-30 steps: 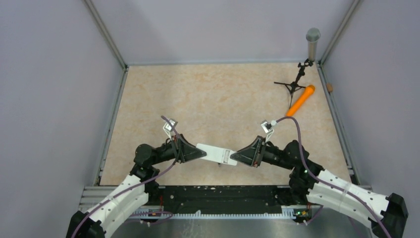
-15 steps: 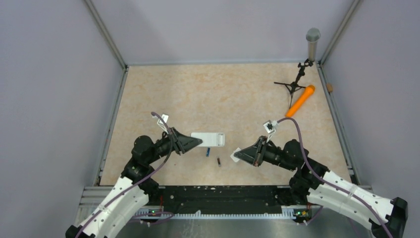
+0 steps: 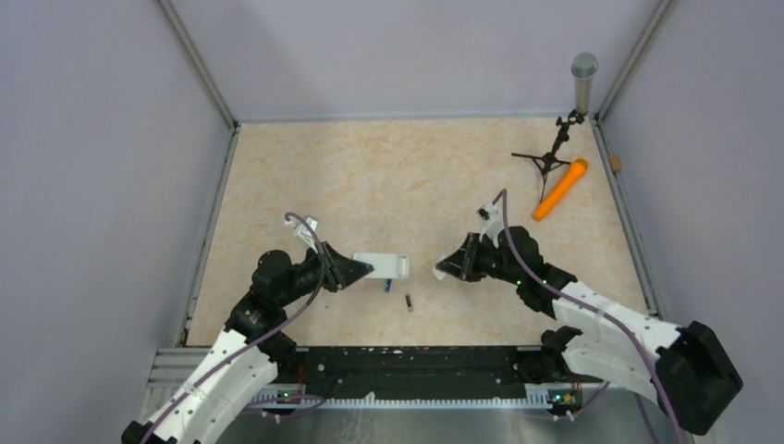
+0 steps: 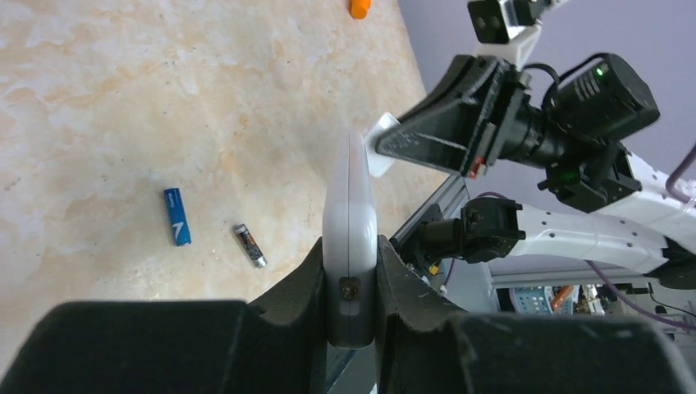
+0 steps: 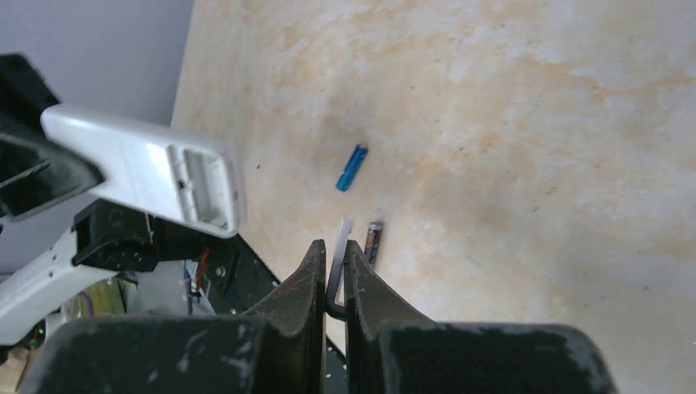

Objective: Load the batteries into the remote control

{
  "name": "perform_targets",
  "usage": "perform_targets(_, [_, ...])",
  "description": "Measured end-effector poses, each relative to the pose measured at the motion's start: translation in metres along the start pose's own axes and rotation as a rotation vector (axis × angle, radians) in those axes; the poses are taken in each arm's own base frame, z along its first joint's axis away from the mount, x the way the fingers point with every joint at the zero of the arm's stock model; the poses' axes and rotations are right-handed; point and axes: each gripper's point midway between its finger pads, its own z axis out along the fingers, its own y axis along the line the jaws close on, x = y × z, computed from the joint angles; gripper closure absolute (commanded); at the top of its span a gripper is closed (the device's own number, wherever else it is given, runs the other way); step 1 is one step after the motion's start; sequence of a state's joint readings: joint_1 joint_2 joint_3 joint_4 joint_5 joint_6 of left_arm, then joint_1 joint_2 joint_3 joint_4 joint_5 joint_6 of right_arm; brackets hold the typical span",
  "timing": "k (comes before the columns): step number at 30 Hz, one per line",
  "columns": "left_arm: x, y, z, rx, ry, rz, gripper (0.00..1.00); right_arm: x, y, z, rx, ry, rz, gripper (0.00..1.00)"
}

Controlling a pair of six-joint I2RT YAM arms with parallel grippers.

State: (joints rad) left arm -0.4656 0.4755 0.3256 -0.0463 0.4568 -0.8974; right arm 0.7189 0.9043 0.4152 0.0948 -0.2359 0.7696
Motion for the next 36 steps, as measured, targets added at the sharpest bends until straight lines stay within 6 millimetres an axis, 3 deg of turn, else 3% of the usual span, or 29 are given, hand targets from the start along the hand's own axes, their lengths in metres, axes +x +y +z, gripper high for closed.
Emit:
perform_targets(6, [0.005,0.008,-0.001,-0.032,0.018,-0.001,1.00,0.006,-0.040,0.028,0.037,0.092,0.068,1.00])
perform_targets(13, [0.009,0.013,0.000,-0.041,0.033,-0.008,1.00,0.007,-0.063,0.051,0.014,0.151,0.109,1.00])
perform_targets(21, [0.031,0.032,0.003,-0.068,0.103,-0.055,1.00,-0.001,-0.080,0.069,0.017,0.165,0.134,1.00])
perform_targets(36, [0.044,0.027,0.006,-0.012,0.181,-0.103,1.00,-0.009,-0.096,0.083,0.057,0.154,0.146,0.69])
